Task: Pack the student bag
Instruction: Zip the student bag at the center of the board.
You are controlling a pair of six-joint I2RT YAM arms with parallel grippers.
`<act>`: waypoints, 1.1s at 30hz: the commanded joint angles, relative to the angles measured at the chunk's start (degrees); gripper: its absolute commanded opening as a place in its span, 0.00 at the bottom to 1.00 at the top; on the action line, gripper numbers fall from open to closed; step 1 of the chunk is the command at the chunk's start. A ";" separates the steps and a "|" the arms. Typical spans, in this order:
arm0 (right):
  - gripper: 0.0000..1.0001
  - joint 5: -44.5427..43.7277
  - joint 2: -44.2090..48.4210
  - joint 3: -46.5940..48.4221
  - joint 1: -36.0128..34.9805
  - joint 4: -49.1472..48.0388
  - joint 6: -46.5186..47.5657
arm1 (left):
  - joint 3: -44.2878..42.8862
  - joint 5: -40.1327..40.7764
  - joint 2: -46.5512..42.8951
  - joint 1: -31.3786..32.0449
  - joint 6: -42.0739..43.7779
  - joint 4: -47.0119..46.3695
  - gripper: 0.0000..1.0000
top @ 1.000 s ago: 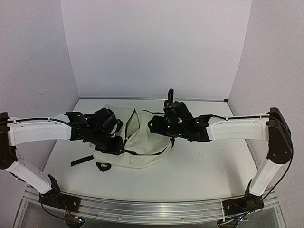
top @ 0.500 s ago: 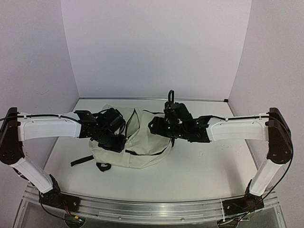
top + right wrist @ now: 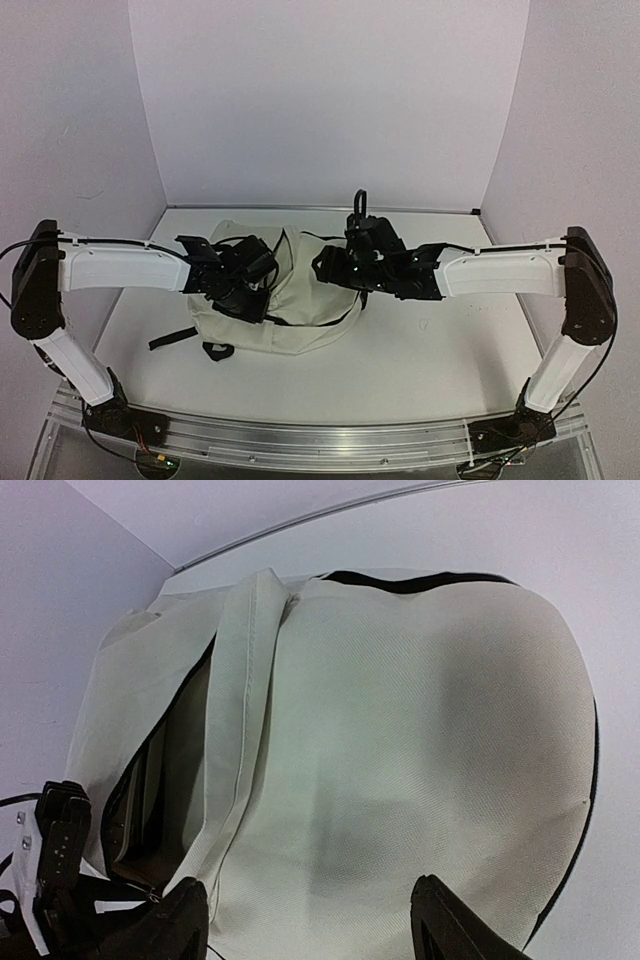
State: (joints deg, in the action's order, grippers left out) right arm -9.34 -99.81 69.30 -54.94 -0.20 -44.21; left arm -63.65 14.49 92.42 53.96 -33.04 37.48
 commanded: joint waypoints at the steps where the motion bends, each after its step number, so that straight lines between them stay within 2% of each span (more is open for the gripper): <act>1: 0.68 -0.56 -0.50 0.06 -0.15 -1.29 -0.49 | -2.48 7.11 1.40 -0.08 -0.58 -0.71 0.16; 5: 0.68 -0.75 -0.48 0.06 -0.19 -1.29 -0.51 | -2.86 7.19 2.31 0.08 -0.68 -2.39 0.13; 11: 0.68 -1.21 -0.15 -0.72 -0.17 -1.29 -0.42 | -3.26 9.43 1.63 0.11 -2.53 -2.21 0.00; 18: 0.69 1.91 3.09 -4.48 -2.12 -5.91 9.03 | -4.02 10.60 -3.98 0.10 -3.83 -0.54 0.00; 23: 0.77 4.33 5.19 -8.20 -5.09 -12.45 15.37 | -4.07 11.13 -8.83 0.09 -4.33 -0.08 0.00; 29: 0.76 4.30 0.44 -8.04 -8.92 -19.81 17.08 | -3.94 10.27 -11.50 0.09 -3.35 -1.34 0.00; 33: 0.76 -0.53 -3.26 -6.50 -11.95 -24.80 17.32 | -4.65 9.50 -11.50 0.09 -2.57 -1.33 0.00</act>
State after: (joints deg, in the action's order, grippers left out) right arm -5.64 -99.28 61.02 -64.40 -17.01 -28.84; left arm -65.19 22.09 83.20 54.56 -36.06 37.50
